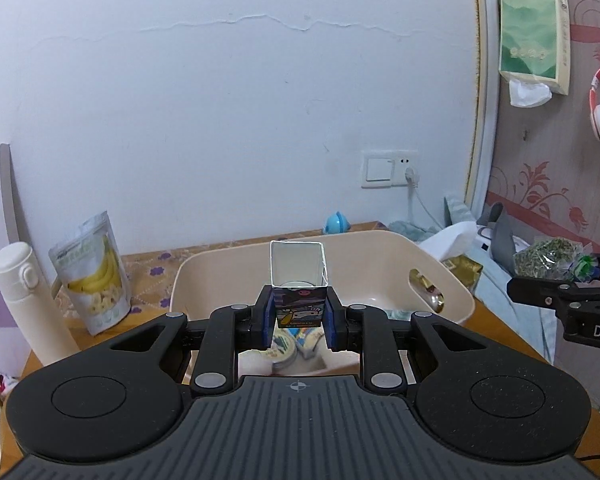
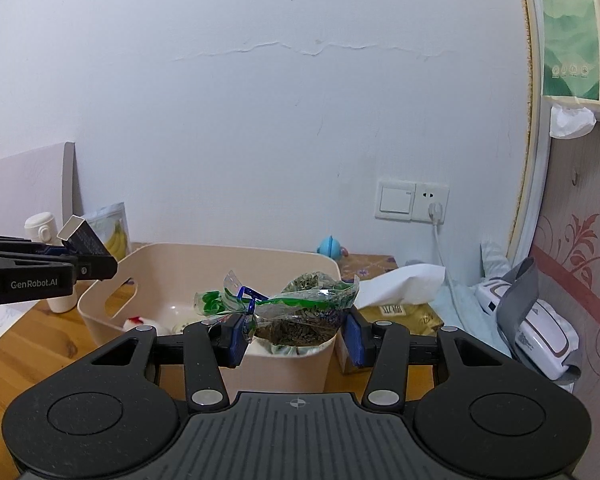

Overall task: Organize objects
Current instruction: 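Lift the herb bag and printed carton and carry them over the bin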

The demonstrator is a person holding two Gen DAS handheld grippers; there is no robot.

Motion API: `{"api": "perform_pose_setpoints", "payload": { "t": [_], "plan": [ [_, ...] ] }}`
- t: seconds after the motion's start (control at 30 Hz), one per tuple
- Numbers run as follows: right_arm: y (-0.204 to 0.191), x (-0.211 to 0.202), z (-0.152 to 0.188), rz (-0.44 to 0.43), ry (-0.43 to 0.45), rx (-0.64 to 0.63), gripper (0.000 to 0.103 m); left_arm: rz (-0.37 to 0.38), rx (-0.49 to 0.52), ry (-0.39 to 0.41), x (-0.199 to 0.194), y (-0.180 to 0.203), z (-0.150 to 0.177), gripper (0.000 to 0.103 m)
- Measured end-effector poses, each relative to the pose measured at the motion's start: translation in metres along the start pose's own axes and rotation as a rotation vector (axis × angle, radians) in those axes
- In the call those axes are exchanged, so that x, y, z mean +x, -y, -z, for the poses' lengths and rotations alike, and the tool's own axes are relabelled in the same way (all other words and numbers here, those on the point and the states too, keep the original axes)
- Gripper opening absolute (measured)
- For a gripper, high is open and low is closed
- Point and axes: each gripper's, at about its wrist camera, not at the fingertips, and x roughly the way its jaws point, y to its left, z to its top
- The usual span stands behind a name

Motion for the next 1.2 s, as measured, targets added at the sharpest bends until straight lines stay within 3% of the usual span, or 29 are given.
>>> {"api": "perform_pose_setpoints", "payload": {
  "t": [0.57, 0.93, 1.2],
  "plan": [
    [-0.002, 0.046, -0.020, 0.004, -0.025, 0.010, 0.045, 0.016, 0.012, -0.037, 0.052, -0.001, -0.012, 0.024],
    [-0.012, 0.081, -0.022, -0.001, -0.069, -0.020, 0.045, 0.011, 0.020, -0.098, 0.090, -0.007, -0.004, 0.024],
    [-0.023, 0.109, -0.023, -0.012, -0.111, -0.052, 0.045, 0.021, -0.015, -0.188, 0.121, -0.014, 0.003, 0.024]
  ]
}}
